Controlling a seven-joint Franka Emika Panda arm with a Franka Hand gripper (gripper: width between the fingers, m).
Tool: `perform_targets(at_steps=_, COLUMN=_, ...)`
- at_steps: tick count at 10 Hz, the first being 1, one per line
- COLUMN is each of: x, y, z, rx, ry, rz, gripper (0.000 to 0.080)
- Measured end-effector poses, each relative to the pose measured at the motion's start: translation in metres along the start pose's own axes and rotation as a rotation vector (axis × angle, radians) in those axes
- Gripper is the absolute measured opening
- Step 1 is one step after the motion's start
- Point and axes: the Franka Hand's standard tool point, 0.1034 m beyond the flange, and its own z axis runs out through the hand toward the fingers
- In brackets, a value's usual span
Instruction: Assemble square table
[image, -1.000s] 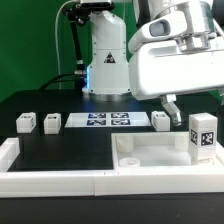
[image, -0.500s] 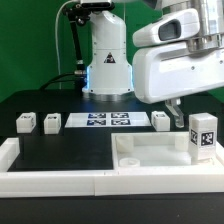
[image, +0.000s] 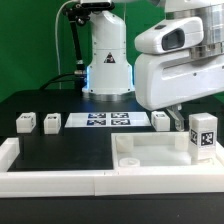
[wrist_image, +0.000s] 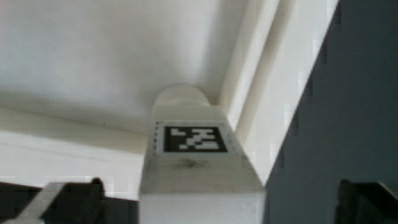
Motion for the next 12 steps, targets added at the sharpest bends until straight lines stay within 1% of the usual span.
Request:
perform_targets(at_steps=3, x=0.0063, y=-0.0002, z=-0.0003, rx=-0.026, ry=0.063, rz=-0.02, gripper=0.0648)
perform_targets(at_steps=6, x=0.0055, y=0.0033, z=0.0005, rx=-0.026, ry=0.062, rz=-0.022, gripper=0.0647)
perform_targets(at_steps=8, x=0.0054, y=0.0032, z=0.001, rx=-0.026, ry=0.062, rz=-0.023, gripper=0.0364)
perform_targets(at_steps=9, x=0.0054, y=0.0033, z=0.001, rx=-0.026, ry=0.062, rz=-0.023, gripper=0.029)
perform_targets(at_steps=12, x=0.0053, y=0.0031, z=0.0011, rx=-0.025, ry=0.062, rz=0.0, gripper=0.029)
